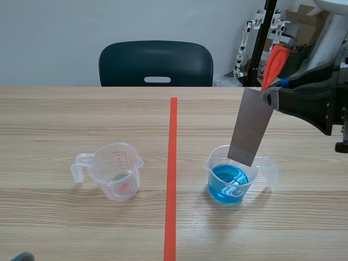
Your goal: Do the redox reaction experiment. lower the plate into the blue solution
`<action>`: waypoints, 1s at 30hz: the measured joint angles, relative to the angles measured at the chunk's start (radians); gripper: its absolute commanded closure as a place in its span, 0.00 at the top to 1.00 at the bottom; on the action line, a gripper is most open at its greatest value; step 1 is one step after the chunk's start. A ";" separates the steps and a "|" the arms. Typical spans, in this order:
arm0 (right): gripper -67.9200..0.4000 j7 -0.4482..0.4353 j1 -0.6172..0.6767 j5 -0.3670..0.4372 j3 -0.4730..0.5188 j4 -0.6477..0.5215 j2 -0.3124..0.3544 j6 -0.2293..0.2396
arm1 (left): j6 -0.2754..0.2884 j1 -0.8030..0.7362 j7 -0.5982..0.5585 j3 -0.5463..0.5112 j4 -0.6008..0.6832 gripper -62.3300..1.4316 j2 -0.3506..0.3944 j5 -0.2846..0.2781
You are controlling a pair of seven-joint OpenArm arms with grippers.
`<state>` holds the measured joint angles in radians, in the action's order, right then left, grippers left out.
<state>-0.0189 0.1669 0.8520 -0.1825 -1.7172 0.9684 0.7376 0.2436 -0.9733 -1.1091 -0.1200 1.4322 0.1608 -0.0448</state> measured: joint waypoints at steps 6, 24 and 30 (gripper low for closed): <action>0.01 -0.021 0.000 -0.026 -0.021 0.001 -0.010 0.000 | -0.006 0.052 -0.106 0.063 -0.190 1.00 0.000 0.000; 0.01 -0.029 0.000 -0.135 -0.036 0.032 -0.084 0.000 | -0.090 0.256 -0.375 0.085 -0.586 1.00 0.000 0.098; 0.01 -0.032 0.000 -0.153 -0.036 0.064 -0.116 0.000 | -0.101 0.257 -0.399 0.085 -0.595 1.00 0.000 0.097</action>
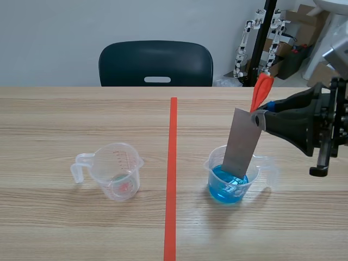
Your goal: Do the redox reaction experiment. lower the plate into the blue solution
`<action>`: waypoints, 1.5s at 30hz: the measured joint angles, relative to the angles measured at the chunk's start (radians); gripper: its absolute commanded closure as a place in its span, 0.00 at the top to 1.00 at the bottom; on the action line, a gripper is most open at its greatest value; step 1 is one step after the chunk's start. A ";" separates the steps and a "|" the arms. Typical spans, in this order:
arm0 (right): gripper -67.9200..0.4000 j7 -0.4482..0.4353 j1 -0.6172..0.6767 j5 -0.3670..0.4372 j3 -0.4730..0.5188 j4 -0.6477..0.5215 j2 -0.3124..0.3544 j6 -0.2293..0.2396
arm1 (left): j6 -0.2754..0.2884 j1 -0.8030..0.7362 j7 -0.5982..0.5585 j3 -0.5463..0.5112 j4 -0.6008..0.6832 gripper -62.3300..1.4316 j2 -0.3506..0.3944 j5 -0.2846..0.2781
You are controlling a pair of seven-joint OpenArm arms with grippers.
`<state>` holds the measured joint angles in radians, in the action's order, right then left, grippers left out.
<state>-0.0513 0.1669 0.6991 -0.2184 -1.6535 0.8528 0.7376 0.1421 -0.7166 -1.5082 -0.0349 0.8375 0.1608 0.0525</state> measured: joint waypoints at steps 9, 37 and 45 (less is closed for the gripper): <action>0.01 -0.012 0.000 -0.070 0.000 0.044 -0.047 0.000 | -0.055 0.000 0.000 0.000 0.003 1.00 0.000 0.027; 0.01 -0.200 -0.003 -0.353 -0.035 0.178 -0.183 0.000 | -0.053 0.002 0.000 0.000 0.005 1.00 0.000 0.077; 0.01 -0.210 -0.010 -0.363 -0.039 0.178 -0.182 0.000 | -0.053 0.002 0.000 0.000 0.005 1.00 0.000 0.104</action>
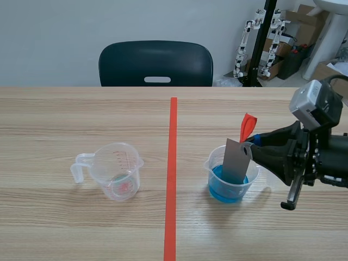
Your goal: Do the redox reaction experiment. lower the plate into the blue solution
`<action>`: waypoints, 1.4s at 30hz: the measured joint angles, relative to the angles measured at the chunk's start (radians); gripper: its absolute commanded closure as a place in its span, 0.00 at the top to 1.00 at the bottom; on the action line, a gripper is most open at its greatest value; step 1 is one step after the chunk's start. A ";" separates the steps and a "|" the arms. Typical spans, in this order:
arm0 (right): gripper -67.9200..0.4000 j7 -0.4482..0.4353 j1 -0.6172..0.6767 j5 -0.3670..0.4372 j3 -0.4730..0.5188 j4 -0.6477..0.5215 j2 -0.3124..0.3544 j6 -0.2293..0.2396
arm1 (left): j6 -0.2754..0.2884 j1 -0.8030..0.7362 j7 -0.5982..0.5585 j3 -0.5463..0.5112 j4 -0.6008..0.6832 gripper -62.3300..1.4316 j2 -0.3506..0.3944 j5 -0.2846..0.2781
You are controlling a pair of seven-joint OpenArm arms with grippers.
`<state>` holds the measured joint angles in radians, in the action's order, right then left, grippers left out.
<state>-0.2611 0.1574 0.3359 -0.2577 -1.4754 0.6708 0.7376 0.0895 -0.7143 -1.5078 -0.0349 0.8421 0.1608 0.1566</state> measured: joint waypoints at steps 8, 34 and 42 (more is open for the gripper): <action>0.01 0.000 -0.012 0.000 -0.002 0.000 0.000 0.000 | 0.000 0.000 0.000 0.000 0.000 1.00 0.000 0.000; 0.01 0.023 -0.013 -0.014 -0.002 0.000 0.000 0.000 | 0.000 0.000 0.000 0.000 0.000 1.00 0.000 0.000; 0.01 0.023 -0.013 -0.014 -0.002 0.000 0.000 0.000 | 0.000 0.000 0.000 0.000 0.000 1.00 0.000 0.000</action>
